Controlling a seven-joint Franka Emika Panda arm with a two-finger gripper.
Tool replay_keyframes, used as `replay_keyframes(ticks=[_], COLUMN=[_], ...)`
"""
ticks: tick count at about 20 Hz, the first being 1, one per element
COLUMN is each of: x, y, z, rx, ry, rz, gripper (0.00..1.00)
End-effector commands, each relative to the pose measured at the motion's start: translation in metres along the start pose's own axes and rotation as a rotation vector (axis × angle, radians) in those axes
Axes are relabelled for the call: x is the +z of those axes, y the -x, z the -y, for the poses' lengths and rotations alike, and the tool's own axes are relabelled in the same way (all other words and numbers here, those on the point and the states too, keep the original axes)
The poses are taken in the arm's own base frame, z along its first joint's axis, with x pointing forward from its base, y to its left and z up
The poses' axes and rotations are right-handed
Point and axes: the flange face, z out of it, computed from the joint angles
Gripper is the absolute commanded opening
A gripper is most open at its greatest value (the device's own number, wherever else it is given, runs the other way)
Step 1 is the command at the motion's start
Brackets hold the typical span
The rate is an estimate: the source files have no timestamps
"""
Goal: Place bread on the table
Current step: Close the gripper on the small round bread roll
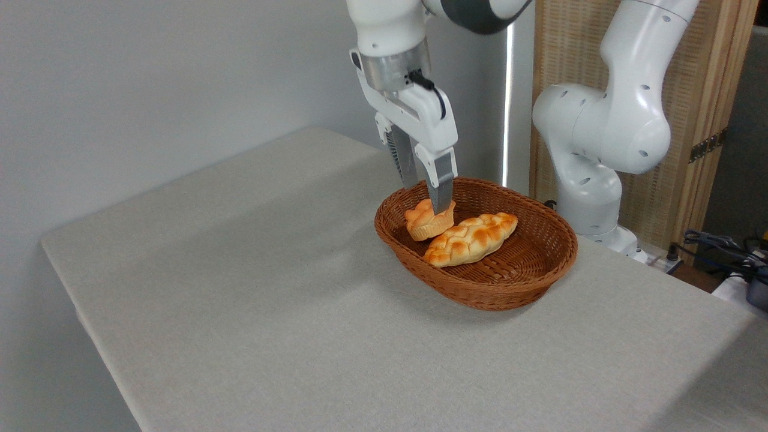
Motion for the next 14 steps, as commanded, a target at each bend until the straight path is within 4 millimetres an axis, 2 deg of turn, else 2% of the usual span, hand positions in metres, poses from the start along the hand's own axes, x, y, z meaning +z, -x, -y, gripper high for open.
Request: replay_keyframes(ticks=[1,3,9,10,11,13,14], x=[0.039,0.053,0.065,0.068,0.068,0.069,0.069], y=[-0.017,-0.016,-0.015,-0.015,-0.015,-0.015,-0.015], z=[-0.015,-0.017,-0.017,-0.017,-0.017,-0.016,-0.016], rx=[0.075,0.079,0.097,0.098,0.097,0.097,0.097], ry=[-0.003,0.002,0.016,0.017,0.018,0.02,0.02], rz=[-0.009,0.002,0.027,0.032,0.033,0.036,0.036], gripper=[1.0,1.0,0.99,0.85,0.63,0.38,0.34])
